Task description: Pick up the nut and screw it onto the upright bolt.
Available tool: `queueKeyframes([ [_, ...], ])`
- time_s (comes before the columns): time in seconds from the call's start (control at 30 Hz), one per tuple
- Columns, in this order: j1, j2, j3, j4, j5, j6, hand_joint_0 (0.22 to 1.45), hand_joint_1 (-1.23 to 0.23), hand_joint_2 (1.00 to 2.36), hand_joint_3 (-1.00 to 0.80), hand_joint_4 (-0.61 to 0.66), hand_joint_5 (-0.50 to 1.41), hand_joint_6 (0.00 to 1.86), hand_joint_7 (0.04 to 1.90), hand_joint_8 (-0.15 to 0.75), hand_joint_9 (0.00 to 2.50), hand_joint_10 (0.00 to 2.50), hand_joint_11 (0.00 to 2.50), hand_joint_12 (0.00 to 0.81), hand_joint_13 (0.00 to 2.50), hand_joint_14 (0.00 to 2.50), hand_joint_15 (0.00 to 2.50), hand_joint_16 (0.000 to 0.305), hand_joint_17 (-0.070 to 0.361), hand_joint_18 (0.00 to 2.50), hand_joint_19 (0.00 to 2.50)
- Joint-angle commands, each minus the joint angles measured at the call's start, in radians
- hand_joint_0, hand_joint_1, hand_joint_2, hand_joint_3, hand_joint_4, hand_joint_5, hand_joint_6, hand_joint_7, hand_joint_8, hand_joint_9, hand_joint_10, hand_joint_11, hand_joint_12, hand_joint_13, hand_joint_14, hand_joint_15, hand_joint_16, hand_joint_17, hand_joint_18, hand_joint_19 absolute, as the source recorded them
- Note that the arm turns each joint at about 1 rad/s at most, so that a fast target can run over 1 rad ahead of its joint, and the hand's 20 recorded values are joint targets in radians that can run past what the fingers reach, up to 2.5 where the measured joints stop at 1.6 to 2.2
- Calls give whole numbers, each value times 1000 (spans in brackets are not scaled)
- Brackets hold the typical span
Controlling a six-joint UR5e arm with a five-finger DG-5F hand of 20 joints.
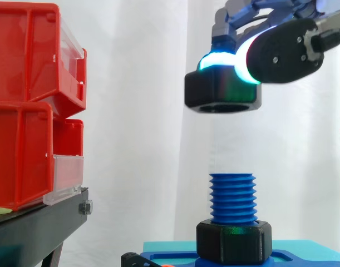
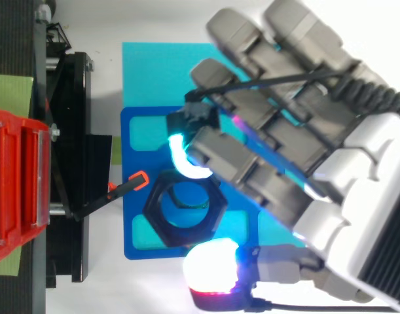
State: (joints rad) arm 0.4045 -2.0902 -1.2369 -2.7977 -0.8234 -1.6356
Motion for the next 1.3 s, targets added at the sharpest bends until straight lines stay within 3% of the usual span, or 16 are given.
queueKeyframes([
  [0.0,-1,-13,4,7,-25,3,559,-601,1003,-464,268,-151,501,1216,282,497,4,104,335,379,0,0,36,80,85,0],
  [0.1,-4,-13,4,-10,-42,7,559,-602,1003,-464,265,-151,501,1210,282,497,4,104,333,383,0,0,36,80,92,0],
  [0.4,-6,-13,0,-83,-46,48,558,-600,1003,-463,265,-150,501,1211,284,505,3,108,332,402,0,0,36,81,120,0],
  [0.57,-21,-13,0,-97,-72,48,558,-600,1003,-462,267,-150,501,1212,281,504,4,105,331,409,0,0,36,80,135,0],
  [0.9,-47,-13,0,-97,-108,48,559,-599,1003,-465,262,-148,501,1209,283,506,2,100,330,426,0,0,36,80,156,0],
  [1.07,-49,-13,-15,-94,-115,46,558,-598,1003,-465,261,-148,501,1204,282,508,4,108,329,429,0,0,36,80,162,0],
  [1.13,-49,-13,-42,-71,-118,48,559,-598,1003,-465,265,-147,501,1205,281,509,4,102,329,431,0,0,36,80,164,0],
  [1.27,-49,-14,-55,-46,-120,46,558,-599,1003,-464,255,-147,501,1206,281,511,3,115,329,435,0,0,36,80,167,0],
])
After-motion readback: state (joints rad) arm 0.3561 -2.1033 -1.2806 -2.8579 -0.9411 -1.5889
